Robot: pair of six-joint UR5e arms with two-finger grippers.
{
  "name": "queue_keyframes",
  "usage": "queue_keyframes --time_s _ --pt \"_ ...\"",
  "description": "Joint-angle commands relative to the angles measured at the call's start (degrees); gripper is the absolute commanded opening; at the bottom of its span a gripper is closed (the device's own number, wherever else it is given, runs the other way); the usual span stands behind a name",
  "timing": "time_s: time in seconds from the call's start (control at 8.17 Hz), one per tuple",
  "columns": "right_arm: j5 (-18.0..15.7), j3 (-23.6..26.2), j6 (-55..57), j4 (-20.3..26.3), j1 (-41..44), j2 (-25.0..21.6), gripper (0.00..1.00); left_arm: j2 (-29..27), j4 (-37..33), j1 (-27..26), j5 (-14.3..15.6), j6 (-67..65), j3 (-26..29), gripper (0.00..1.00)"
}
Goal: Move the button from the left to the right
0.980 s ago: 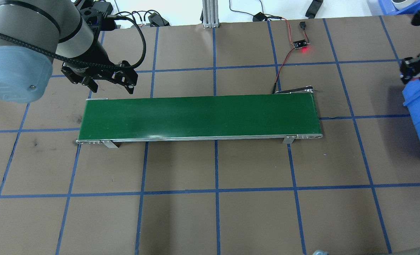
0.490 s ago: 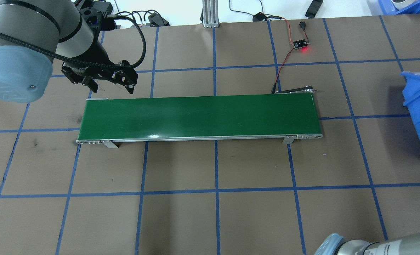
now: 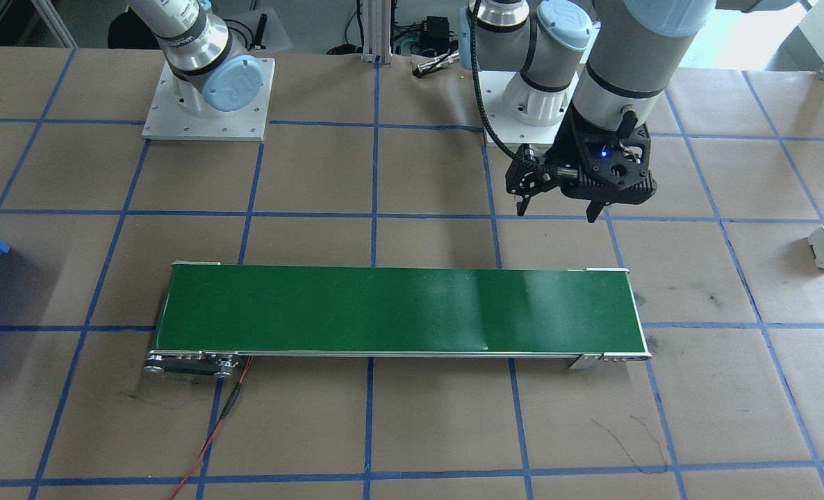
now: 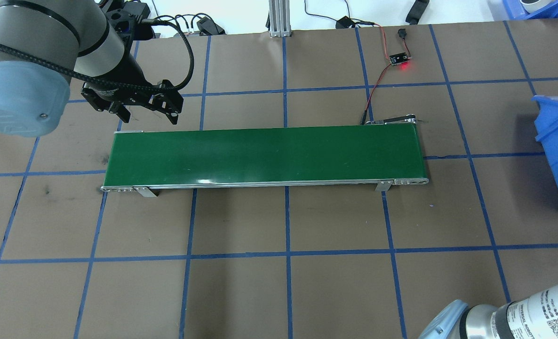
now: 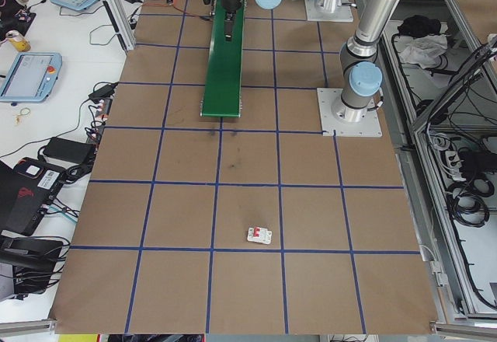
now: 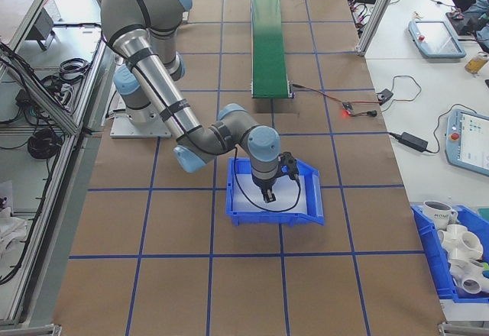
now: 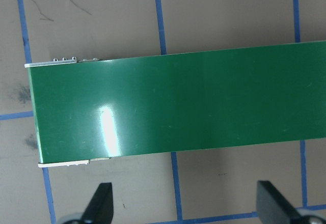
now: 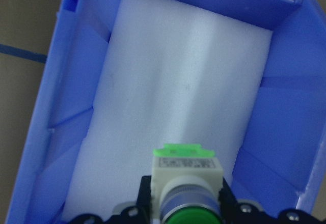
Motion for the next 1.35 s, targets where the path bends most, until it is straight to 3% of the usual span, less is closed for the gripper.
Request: queue_keyframes --time_s 0.0,0.12,0.49,0.61,0.98,1.22 --pt "-0.06 0.53 -0.24 -2.87 -0.19 4.09 0.09 -0.25 1.51 0.00 0.47 0.50 -0.13 1.00" --pt "-0.06 0.54 -0.24 -3.13 -0.19 4.53 0.14 -0.34 1.60 0.00 0.21 0.33 -0.05 1.00" --pt "0.63 0.54 0.10 -2.43 -0.11 3.83 0.92 -0.34 1.69 0.00 0.47 0.68 -0.14 1.00" --pt "0.55 0.54 0.19 -1.13 0.15 2.35 1.00 -0.34 1.69 0.00 0.38 0.59 -0.14 1.00" --pt "0.46 -0.34 -0.07 4.75 1.91 -5.72 1.00 -0.42 1.78 0.00 0.38 0.85 -0.05 1.00" --pt "0.20 -0.61 -0.16 14.48 2.61 -14.14 1.00 -0.42 1.78 0.00 0.38 0.85 -0.05 1.00"
